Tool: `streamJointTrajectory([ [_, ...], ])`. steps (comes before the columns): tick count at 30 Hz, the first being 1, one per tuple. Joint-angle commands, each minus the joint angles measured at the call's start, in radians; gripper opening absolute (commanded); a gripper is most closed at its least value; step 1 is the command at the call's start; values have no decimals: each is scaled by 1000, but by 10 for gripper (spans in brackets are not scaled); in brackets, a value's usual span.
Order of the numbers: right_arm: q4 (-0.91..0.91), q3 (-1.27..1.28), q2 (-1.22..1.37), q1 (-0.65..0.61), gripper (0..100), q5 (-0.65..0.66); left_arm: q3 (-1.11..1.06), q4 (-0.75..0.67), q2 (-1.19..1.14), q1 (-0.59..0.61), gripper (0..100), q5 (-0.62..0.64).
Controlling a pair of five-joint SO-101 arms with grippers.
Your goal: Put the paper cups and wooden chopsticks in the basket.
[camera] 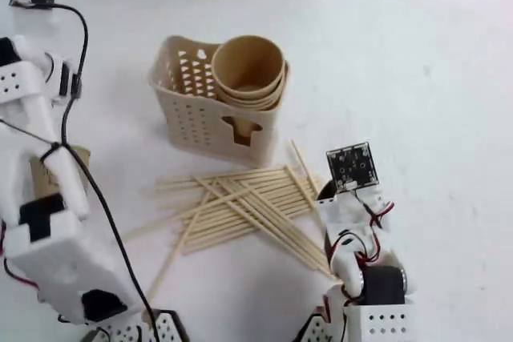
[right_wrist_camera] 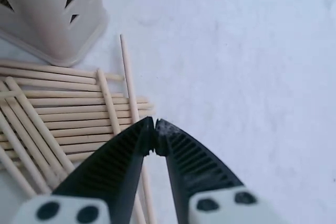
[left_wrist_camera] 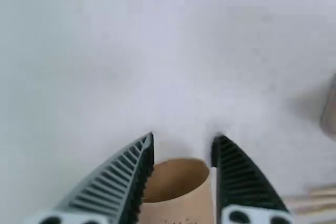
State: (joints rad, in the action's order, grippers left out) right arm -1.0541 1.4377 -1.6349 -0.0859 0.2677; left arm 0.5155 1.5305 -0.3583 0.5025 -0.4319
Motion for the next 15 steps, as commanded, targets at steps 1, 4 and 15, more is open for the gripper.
streamJointTrajectory([
  [1, -2, -6, -2, -10, 21, 9, 324, 204, -148, 27, 267, -135],
  [4, -2, -5, -2, -8, 20, 9, 494, 259, -275, 54, 267, -331],
  [15, -1, -5, -2, -15, 18, 9, 342, 261, -335, 93, 278, -733],
])
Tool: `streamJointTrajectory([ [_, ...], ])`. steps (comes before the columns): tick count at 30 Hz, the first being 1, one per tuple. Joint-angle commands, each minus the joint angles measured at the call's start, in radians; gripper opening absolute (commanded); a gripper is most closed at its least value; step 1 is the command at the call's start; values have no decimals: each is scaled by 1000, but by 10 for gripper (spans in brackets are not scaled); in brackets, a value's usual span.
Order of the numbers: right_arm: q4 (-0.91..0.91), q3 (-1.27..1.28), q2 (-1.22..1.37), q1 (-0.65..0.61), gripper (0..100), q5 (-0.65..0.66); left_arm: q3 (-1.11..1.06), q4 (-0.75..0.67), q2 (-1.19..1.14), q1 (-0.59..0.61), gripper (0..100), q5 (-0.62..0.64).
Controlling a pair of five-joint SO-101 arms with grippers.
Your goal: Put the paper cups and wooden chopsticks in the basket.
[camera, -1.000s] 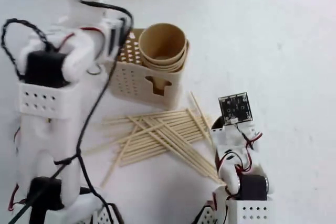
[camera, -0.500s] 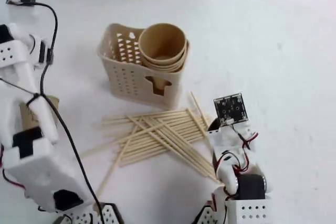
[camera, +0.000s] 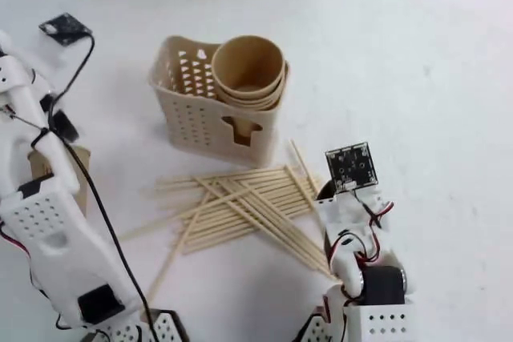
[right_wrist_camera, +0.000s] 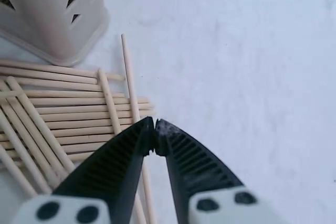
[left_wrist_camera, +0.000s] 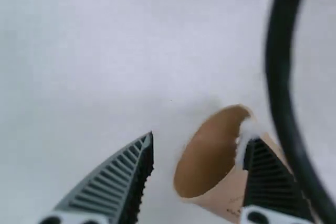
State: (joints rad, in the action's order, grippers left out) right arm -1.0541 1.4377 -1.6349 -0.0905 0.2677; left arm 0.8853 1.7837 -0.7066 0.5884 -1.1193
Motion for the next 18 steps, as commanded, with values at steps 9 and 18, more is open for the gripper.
streamJointTrajectory([
  [9, 1, -5, -4, -10, 17, 9, -239, 6, 61, -5, 234, -123],
  [18, -1, -5, -10, -5, 17, 9, -305, 6, 111, -7, 41, -118],
])
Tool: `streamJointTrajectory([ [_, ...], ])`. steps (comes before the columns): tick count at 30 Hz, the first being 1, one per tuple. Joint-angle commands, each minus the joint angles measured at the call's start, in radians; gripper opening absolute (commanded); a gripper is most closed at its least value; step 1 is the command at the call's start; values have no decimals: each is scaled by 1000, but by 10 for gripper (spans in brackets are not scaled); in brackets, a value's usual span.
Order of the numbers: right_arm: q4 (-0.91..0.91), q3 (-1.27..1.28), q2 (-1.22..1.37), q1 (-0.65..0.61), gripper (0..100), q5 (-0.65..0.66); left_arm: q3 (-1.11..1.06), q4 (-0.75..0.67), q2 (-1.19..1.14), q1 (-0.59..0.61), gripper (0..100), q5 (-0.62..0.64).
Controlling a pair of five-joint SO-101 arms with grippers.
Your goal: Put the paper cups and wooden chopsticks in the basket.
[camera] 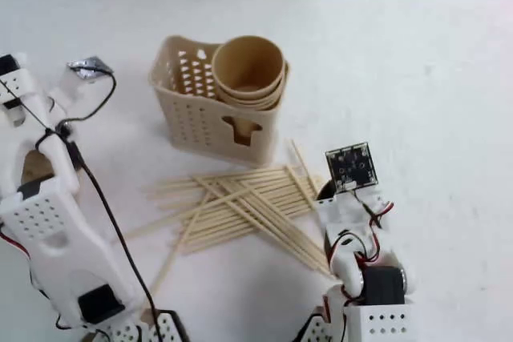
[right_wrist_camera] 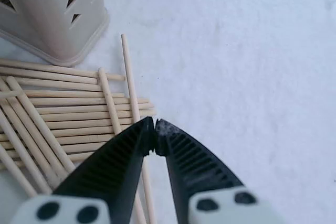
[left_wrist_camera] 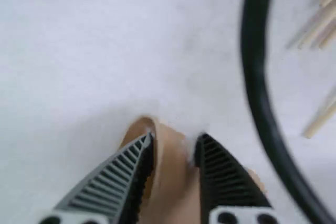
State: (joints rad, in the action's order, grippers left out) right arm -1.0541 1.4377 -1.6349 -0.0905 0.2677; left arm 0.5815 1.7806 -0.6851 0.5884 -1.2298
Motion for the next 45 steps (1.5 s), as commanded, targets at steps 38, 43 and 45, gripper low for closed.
streamJointTrajectory([
  [38, -1, -5, -10, -10, 18, 9, 226, -394, 773, -1004, 22, 887],
  [43, -1, -5, -10, -10, 18, 9, 224, -407, 713, -1059, 22, 890],
  [45, -1, -5, -10, -8, 18, 9, 218, -407, 691, -1063, 22, 890],
])
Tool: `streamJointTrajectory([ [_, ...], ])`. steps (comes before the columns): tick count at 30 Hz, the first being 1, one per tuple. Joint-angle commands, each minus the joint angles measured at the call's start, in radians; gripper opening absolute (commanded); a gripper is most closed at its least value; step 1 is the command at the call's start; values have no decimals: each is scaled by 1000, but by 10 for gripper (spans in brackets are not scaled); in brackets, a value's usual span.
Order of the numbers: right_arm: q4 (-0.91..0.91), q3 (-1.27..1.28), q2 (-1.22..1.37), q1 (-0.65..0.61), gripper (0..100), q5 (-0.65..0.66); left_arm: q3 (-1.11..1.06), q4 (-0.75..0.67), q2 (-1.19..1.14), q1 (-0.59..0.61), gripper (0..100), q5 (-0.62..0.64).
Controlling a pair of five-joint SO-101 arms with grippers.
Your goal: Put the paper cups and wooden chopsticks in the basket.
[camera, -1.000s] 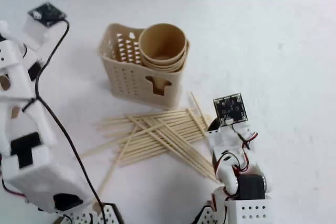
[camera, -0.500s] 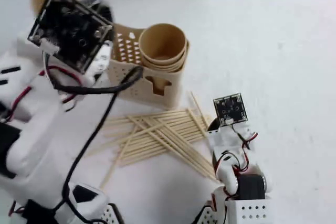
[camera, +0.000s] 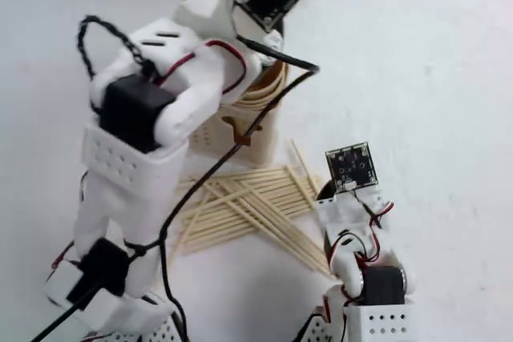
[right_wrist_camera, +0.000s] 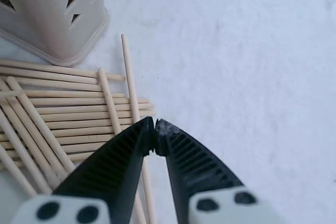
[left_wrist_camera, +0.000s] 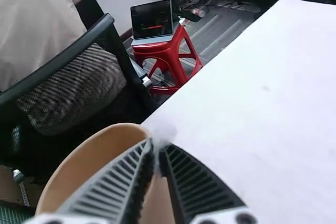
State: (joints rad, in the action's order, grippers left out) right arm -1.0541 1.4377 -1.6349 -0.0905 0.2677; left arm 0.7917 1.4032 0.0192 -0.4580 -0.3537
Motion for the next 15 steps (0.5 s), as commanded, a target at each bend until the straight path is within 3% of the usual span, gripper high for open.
streamJointTrajectory([
  [1, -1, -5, -10, -7, 18, 9, 5, -28, -25, -16, 22, 14],
  [10, -2, -5, -10, -10, 17, 46, 5, 9, -159, -18, 24, 14],
  [15, -2, -5, -10, -10, 17, 46, 14, 51, -136, -10, 113, 14],
])
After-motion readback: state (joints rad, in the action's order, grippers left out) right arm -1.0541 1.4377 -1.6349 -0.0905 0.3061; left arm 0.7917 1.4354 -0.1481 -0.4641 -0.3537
